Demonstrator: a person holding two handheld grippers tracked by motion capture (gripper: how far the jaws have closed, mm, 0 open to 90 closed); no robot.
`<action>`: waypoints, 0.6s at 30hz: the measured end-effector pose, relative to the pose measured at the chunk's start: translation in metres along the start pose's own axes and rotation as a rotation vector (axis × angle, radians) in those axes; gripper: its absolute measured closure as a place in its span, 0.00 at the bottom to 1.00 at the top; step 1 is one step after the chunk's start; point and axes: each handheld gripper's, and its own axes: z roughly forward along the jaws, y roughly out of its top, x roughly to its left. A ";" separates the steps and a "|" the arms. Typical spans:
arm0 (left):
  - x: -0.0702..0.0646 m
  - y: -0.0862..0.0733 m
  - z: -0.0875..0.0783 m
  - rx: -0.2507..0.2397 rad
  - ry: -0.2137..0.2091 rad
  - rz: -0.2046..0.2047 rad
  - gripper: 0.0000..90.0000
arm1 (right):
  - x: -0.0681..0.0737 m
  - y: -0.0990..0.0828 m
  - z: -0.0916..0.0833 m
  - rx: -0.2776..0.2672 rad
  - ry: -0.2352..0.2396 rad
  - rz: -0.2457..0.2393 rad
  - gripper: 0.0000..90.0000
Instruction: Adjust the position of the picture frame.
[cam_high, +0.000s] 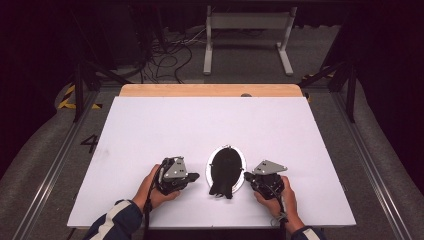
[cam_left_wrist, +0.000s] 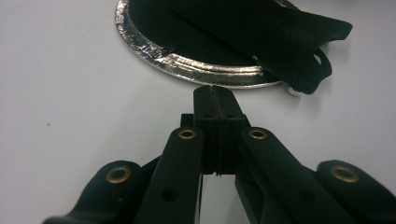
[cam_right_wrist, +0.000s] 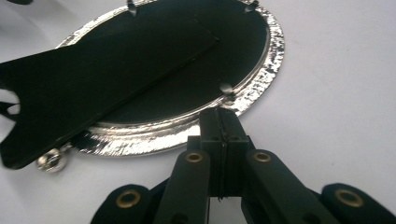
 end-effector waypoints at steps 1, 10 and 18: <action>-0.001 0.001 0.001 0.003 -0.001 0.002 1.00 | 0.001 -0.001 -0.001 -0.001 0.006 0.003 1.00; 0.002 -0.001 0.002 0.005 -0.002 -0.025 1.00 | 0.008 -0.002 -0.002 -0.002 0.041 0.031 1.00; 0.004 -0.002 0.005 0.029 0.009 -0.037 1.00 | 0.012 0.002 0.005 -0.015 0.019 0.004 1.00</action>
